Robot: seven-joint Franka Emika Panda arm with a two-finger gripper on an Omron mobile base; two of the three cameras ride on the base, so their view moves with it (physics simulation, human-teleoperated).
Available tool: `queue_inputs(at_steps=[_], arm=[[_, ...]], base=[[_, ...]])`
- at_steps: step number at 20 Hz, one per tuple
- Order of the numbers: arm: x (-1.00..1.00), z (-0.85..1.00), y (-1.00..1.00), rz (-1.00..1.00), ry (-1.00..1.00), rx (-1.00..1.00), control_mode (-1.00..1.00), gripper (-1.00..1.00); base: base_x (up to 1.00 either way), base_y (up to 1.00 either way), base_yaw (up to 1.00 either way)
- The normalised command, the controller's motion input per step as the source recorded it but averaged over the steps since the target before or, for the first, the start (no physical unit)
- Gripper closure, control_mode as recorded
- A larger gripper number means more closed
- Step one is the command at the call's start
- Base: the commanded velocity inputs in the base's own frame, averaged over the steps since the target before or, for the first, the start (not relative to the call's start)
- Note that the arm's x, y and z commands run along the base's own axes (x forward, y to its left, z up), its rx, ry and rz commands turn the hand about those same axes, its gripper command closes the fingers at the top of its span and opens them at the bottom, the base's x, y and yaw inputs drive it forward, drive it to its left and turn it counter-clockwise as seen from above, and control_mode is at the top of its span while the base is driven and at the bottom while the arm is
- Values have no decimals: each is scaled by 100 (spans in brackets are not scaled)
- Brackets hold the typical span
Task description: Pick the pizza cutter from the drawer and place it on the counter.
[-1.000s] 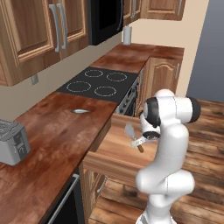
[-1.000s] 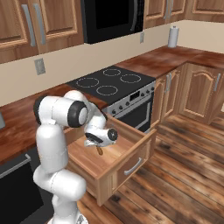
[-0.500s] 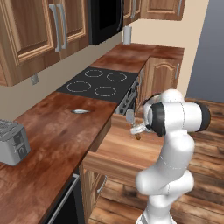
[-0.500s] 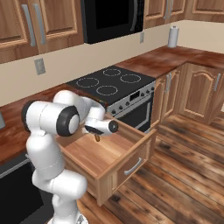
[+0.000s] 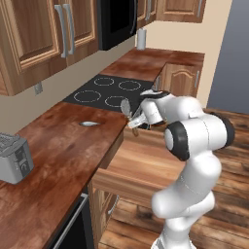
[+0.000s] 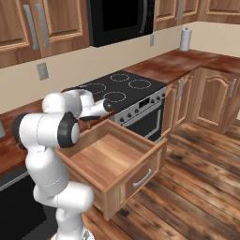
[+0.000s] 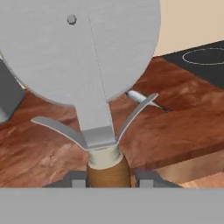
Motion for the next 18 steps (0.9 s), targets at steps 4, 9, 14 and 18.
queue_inputs(at_steps=[4,9,14,18], arm=[[3,77,100,35,0,-20,-100,100],[-10,-21,96,27,0,-40,-100,100],[-4,-100,75,4,-5,-27,-100,100],[0,-100,62,1,-10,-19,-100,100]], base=[[0,0,0],[0,0,0],[0,0,0],[0,0,0]])
